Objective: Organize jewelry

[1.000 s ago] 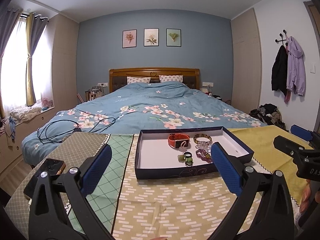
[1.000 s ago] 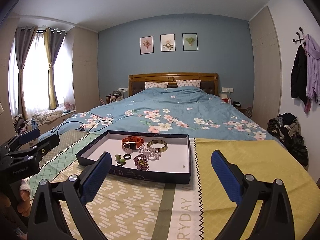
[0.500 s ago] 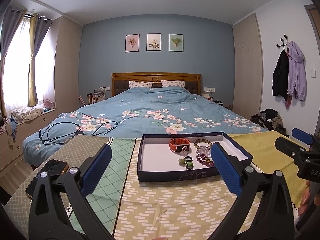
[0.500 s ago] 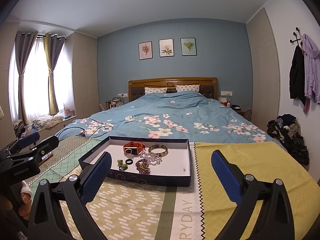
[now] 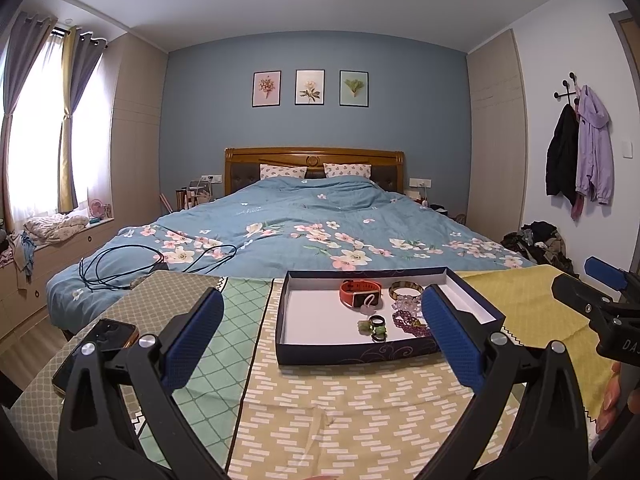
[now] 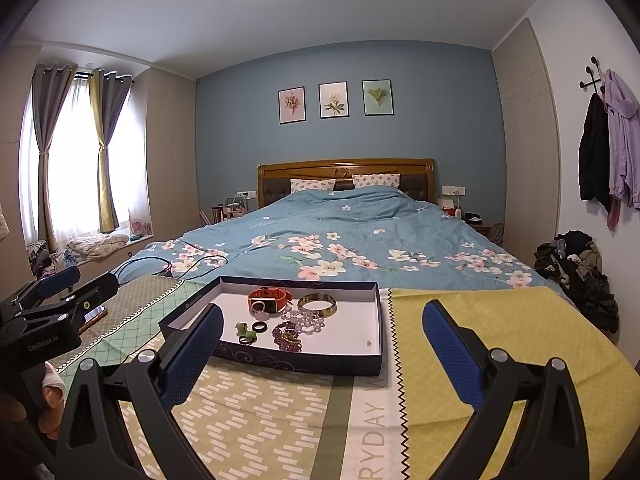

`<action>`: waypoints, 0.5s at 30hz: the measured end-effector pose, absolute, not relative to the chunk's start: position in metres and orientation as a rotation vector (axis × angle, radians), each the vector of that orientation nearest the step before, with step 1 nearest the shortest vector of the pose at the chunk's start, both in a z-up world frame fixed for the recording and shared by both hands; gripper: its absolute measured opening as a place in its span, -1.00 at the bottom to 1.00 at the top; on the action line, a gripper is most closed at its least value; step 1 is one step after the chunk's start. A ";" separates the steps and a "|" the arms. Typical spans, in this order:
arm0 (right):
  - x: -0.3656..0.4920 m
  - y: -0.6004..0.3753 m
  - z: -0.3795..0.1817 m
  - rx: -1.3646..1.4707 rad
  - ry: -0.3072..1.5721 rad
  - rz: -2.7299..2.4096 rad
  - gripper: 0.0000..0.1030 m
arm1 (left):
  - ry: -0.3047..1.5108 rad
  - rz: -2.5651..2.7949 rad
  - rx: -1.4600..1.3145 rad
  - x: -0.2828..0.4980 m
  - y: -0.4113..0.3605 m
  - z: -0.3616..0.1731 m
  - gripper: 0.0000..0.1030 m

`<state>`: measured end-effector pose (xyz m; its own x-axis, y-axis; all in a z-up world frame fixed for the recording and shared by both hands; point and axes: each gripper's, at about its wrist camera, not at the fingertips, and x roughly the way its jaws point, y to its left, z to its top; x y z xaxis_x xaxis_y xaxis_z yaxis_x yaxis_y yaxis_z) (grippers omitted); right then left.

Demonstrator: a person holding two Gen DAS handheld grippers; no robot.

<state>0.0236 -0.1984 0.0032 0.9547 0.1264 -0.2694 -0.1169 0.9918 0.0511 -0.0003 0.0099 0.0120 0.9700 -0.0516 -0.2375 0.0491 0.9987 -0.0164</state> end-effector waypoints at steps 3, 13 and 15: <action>0.024 -0.199 0.003 0.039 0.279 0.125 0.87 | 0.243 -0.050 -0.011 0.000 0.010 0.014 0.89; 0.024 -0.199 0.003 0.039 0.276 0.125 0.87 | 0.241 -0.050 -0.010 0.000 0.010 0.013 0.89; 0.023 -0.199 0.002 0.041 0.275 0.125 0.87 | 0.242 -0.050 -0.008 0.000 0.010 0.013 0.89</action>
<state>0.0232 -0.1993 0.0023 0.9546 0.1284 -0.2687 -0.1172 0.9915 0.0572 0.0005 0.0098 0.0128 0.9696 -0.0506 -0.2393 0.0486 0.9987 -0.0142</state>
